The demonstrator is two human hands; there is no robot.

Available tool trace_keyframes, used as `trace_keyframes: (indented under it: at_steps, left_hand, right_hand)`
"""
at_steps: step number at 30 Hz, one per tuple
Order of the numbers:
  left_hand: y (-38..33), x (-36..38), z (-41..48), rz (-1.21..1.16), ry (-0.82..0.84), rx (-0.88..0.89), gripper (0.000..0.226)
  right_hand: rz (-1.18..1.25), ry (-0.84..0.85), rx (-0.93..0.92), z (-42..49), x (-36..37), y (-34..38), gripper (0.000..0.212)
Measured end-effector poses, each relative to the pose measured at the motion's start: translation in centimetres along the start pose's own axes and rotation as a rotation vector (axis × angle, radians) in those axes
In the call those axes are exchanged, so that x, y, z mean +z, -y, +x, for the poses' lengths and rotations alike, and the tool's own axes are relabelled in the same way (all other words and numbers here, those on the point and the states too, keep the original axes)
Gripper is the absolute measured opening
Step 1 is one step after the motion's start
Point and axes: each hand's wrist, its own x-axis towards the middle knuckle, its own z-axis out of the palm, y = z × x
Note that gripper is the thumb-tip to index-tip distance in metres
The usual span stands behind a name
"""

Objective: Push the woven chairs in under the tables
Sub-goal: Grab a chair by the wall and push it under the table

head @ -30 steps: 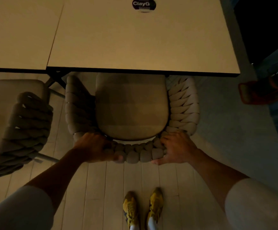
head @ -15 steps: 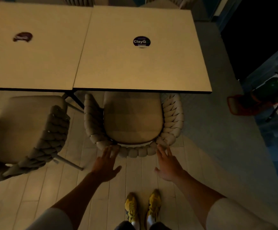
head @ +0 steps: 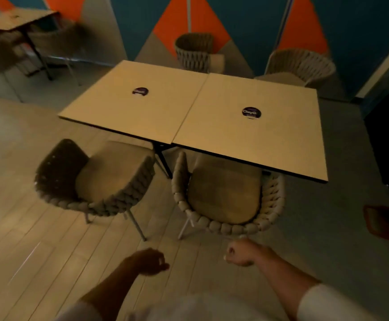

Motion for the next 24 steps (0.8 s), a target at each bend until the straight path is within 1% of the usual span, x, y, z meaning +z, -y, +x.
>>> trace_keyframes:
  at_steps: [2, 4, 6, 8, 9, 11, 12, 14, 15, 16, 18, 19, 22, 24]
  left_hand:
    - [0.8, -1.0, -1.5, 0.006, -0.14, -0.03, 0.066]
    - [1.4, -2.4, -3.3, -0.001, -0.283, -0.062, 0.073]
    - [2.2, -4.0, -4.4, 0.036, -0.391, -0.084, 0.08]
    - [3.8, -5.2, -5.7, 0.098, -0.491, -0.094, 0.09]
    - [4.8, -5.8, -6.4, 0.124, -0.534, -0.096, 0.094]
    - [6.4, -6.8, -7.9, 0.156, -0.612, -0.098, 0.094]
    - [7.0, -7.4, -8.4, 0.161, -0.631, -0.095, 0.093]
    - [7.7, -8.9, -10.1, 0.151, -0.661, -0.103, 0.094]
    - [8.1, -9.6, -11.0, 0.15, -0.671, -0.109, 0.095]
    - [8.6, -10.2, -11.8, 0.157, -0.67, -0.117, 0.1]
    - [9.5, -10.8, -13.3, 0.167, -0.65, -0.134, 0.12]
    - [9.8, -10.9, -13.8, 0.179, -0.651, -0.142, 0.124]
    - [10.5, -10.1, -14.1, 0.167, -0.675, -0.161, 0.108]
    - [10.8, -9.3, -14.4, 0.135, -0.656, -0.18, 0.113]
  right_hand:
    - [-0.053, -0.061, -0.036, -0.5, -2.4, 1.0, 0.052]
    - [-0.09, -0.134, -0.079, -0.6, -4.9, 2.2, 0.078]
    - [-0.134, -0.195, -0.111, -0.8, -7.3, 3.5, 0.094]
    - [-0.201, -0.275, -0.137, -2.4, -9.7, 5.5, 0.116]
    - [-0.24, -0.313, -0.154, -3.2, -11.1, 6.6, 0.119]
    - [-0.314, -0.362, -0.179, -4.9, -13.1, 8.6, 0.111]
    - [-0.329, -0.364, -0.191, -5.5, -14.0, 9.3, 0.113]
    - [-0.36, -0.383, -0.212, -6.8, -15.7, 10.8, 0.13]
    - [-0.366, -0.407, -0.225, -6.9, -16.5, 11.3, 0.136]
    - [-0.379, -0.434, -0.239, -7.5, -17.1, 11.9, 0.134]
    - [-0.398, -0.479, -0.271, -8.2, -18.1, 12.8, 0.126]
    - [-0.415, -0.49, -0.279, -8.5, -18.5, 13.2, 0.126]
    - [-0.456, -0.499, -0.298, -8.8, -19.1, 14.2, 0.139]
    - [-0.454, -0.518, -0.314, -8.1, -19.5, 14.7, 0.145]
